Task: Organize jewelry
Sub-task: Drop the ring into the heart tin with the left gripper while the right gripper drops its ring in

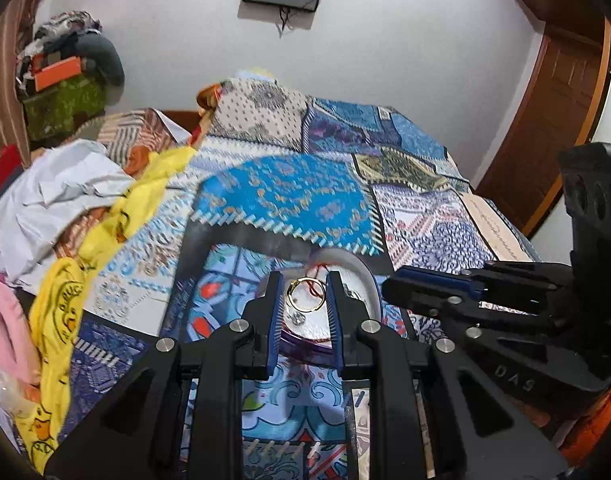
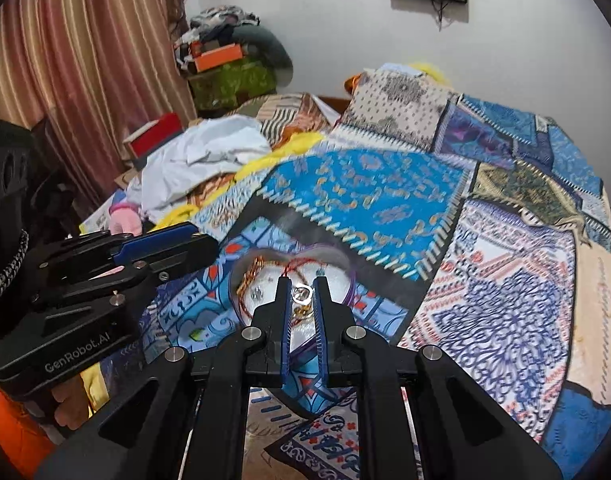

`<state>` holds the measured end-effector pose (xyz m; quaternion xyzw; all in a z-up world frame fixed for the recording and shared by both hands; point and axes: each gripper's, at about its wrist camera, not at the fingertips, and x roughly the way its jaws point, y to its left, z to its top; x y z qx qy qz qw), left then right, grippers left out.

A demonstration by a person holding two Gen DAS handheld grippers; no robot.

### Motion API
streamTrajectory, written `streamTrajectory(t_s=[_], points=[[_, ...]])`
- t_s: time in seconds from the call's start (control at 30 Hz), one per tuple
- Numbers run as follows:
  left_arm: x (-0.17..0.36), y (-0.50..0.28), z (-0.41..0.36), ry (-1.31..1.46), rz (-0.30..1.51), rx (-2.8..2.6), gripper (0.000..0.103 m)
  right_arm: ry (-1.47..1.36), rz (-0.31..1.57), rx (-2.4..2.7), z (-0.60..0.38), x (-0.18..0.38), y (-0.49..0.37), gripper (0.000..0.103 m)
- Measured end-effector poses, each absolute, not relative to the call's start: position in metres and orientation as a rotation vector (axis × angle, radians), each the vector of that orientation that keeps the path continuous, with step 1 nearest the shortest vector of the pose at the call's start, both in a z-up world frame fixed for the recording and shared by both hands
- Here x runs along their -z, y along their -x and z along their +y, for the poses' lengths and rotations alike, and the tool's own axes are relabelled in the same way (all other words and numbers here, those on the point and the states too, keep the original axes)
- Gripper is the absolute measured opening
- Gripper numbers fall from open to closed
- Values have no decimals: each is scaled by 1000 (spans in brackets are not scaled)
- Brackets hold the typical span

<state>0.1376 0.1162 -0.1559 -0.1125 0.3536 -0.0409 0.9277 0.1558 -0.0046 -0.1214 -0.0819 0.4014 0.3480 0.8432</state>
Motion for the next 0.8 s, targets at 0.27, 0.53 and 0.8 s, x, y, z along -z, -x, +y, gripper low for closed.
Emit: streamTrajectory(t_s=[0.27,0.53,0.8], points=[[174,-150,115,256,771,113,20,208,914,-768,5,141,-156,9],[177,-152,118,272,792,112,20,231,926,-777,7,144,-155,10],[165,-144,123,282,781,78,20,258,917,-742,8,140,-152,28]])
